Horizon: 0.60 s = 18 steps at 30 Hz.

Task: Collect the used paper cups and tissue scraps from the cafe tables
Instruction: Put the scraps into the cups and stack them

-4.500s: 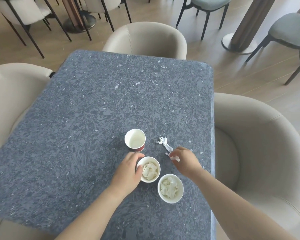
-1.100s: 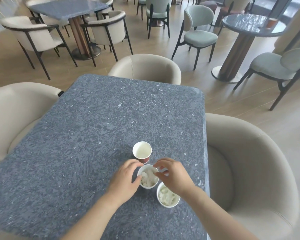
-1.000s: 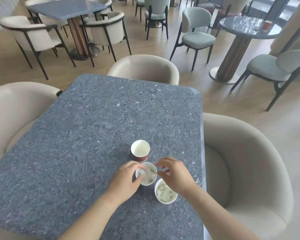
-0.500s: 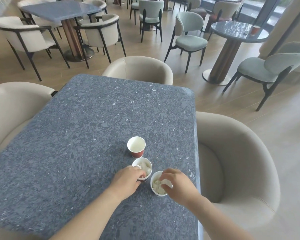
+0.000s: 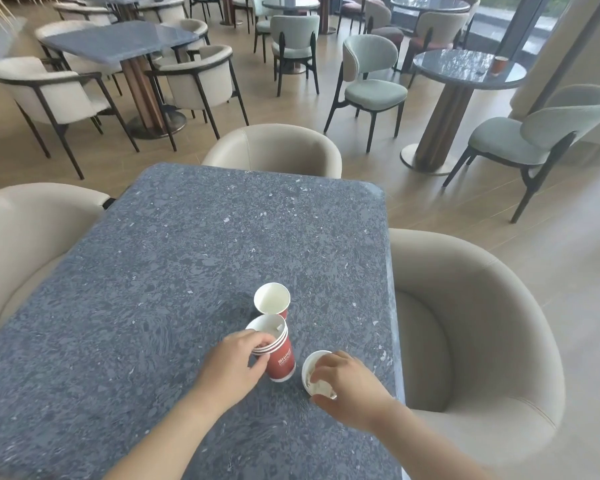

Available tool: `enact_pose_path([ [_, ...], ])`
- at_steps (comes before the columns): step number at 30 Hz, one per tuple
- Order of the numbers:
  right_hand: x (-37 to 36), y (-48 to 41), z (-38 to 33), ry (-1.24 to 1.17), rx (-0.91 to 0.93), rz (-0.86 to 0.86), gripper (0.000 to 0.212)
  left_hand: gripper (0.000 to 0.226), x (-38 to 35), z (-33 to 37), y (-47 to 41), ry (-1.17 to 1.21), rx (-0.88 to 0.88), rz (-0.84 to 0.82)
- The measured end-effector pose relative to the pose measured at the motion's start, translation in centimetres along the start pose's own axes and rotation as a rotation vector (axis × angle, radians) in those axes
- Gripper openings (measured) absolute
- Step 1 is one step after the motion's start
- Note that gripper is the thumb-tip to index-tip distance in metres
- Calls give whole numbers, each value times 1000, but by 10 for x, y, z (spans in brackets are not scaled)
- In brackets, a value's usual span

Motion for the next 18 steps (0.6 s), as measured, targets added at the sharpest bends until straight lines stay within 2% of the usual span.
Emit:
enact_pose_path([
  [8,-5,-7,-2,40,-11,-38,29,21,21,8,-24,-2,-34,102],
  [14,-3,-10,1,34,-27,-35,25,22,45,17,-55,-26,-76,297],
  [18,-3,-11,5,32,-43,-33,24,19,40,20,-72,-62,-82,281],
])
Point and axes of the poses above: each hand's wrist, its own y-axis away from the middle knuckle, its own x-axis out of the back of the hand, z = x × y, the point moved 5 cm from there along -y, towards the middle knuckle, and after that the axes turned 14 degrees about z, right-handed, at the moved point
